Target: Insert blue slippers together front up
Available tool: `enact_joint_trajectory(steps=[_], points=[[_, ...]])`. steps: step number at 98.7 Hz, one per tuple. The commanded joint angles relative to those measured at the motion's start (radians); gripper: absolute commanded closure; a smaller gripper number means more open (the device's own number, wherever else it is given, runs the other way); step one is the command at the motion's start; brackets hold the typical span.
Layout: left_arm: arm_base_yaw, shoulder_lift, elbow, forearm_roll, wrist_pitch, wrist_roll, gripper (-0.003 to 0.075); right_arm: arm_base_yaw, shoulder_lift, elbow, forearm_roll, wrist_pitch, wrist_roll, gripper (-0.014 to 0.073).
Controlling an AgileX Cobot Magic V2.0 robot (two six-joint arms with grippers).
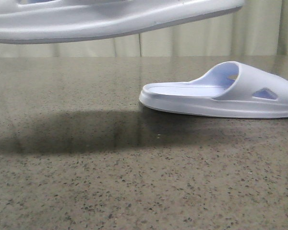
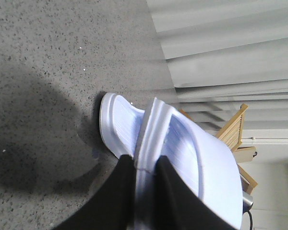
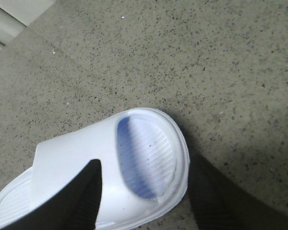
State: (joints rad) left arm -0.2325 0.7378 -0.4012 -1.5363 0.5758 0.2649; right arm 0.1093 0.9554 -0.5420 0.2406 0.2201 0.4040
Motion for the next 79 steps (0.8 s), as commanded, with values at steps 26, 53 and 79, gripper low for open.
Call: enact_joint_trajectory(steps=[26, 53, 79], points=[[-0.009, -0.005, -0.034, -0.056, 0.000, 0.001, 0.0704, -0.004, 0.095, -0.025, 0.024, -0.108, -0.001, 0.0252], [-0.009, -0.005, -0.034, -0.056, 0.000, 0.001, 0.0704, -0.004, 0.156, -0.025, 0.028, -0.144, -0.001, 0.0252], [-0.009, -0.005, -0.034, -0.056, 0.000, 0.001, 0.0704, -0.004, 0.189, -0.025, 0.036, -0.160, -0.001, 0.0252]])
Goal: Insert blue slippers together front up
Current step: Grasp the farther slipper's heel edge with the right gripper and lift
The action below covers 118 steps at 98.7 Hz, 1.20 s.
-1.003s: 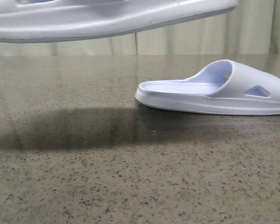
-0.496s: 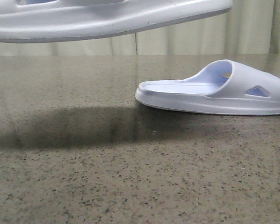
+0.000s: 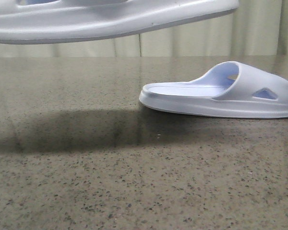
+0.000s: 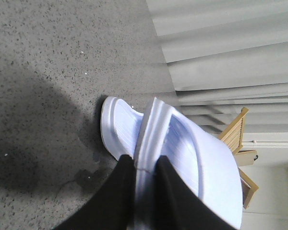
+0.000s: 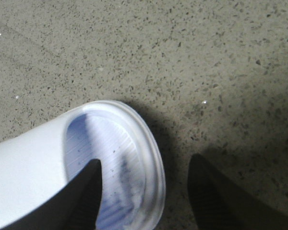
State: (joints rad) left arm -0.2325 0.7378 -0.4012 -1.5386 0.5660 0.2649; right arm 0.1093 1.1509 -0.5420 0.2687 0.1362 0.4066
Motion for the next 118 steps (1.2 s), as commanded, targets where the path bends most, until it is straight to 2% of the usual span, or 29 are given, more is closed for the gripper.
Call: enact_joint_trajectory(steps=[1, 62, 104, 118], points=[[-0.009, -0.005, -0.034, -0.054, 0.010, 0.001, 0.0704, -0.004, -0.005, -0.025, 0.009, -0.078, -0.003, 0.0252], [-0.009, -0.005, -0.034, -0.054, 0.008, 0.001, 0.0704, -0.004, 0.044, -0.025, 0.090, -0.081, -0.003, 0.0266], [-0.009, -0.005, -0.034, -0.054, 0.003, 0.001, 0.0704, -0.004, 0.044, -0.025, 0.131, -0.074, -0.003, 0.0494], [-0.009, -0.005, -0.034, -0.054, 0.003, 0.001, 0.0704, -0.004, 0.044, -0.025, 0.131, -0.106, -0.003, 0.0617]])
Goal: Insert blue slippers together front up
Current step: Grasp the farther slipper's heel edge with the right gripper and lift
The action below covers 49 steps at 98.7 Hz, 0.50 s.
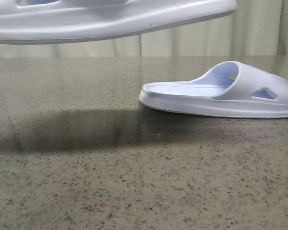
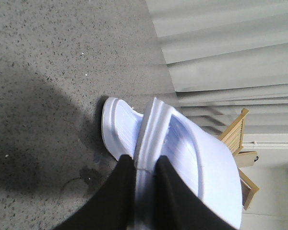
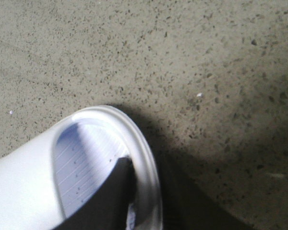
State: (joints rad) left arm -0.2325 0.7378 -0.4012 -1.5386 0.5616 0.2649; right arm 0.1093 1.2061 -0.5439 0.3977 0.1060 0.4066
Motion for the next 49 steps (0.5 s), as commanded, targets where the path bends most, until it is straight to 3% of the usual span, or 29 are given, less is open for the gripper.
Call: enact_joint_trajectory(steps=[1, 8, 49], points=[[-0.009, -0.005, -0.034, -0.054, 0.007, 0.001, 0.0704, -0.004, -0.011, -0.024, 0.002, -0.078, -0.003, 0.0634], [-0.009, -0.005, -0.034, -0.054, 0.007, 0.001, 0.0704, -0.004, -0.011, -0.024, 0.005, -0.106, -0.003, 0.0701], [-0.009, -0.005, -0.034, -0.054, -0.009, 0.001, 0.0704, -0.004, -0.093, -0.042, 0.022, -0.432, -0.003, 0.0701]])
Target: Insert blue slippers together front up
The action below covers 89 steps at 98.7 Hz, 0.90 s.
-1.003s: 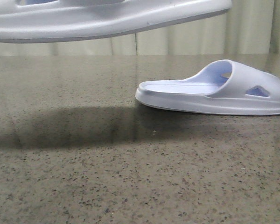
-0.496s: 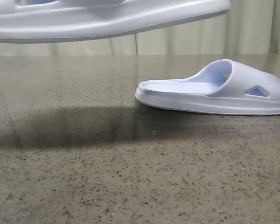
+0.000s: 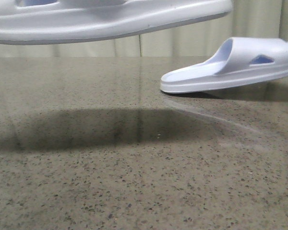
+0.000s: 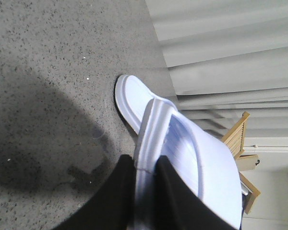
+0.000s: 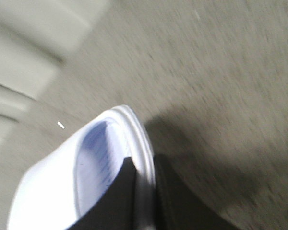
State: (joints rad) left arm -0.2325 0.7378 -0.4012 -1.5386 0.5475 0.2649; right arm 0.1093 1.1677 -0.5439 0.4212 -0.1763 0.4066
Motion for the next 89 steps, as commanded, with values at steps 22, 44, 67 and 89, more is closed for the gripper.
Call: enact_joint_trajectory(steps=[22, 44, 67, 89], points=[[-0.009, -0.003, -0.034, -0.049, 0.001, 0.001, 0.0704, -0.004, -0.188, -0.100, -0.001, -0.099, -0.003, 0.0701], [-0.009, -0.003, -0.034, -0.047, -0.002, 0.001, 0.0704, -0.004, -0.367, -0.149, 0.004, 0.105, -0.003, 0.0701], [-0.009, -0.003, -0.034, -0.044, -0.002, 0.001, 0.0704, -0.004, -0.541, -0.162, 0.023, 0.292, -0.003, 0.0701], [-0.009, -0.003, -0.034, -0.044, 0.002, 0.001, 0.0704, -0.004, -0.602, -0.162, 0.065, 0.500, -0.003, 0.0701]])
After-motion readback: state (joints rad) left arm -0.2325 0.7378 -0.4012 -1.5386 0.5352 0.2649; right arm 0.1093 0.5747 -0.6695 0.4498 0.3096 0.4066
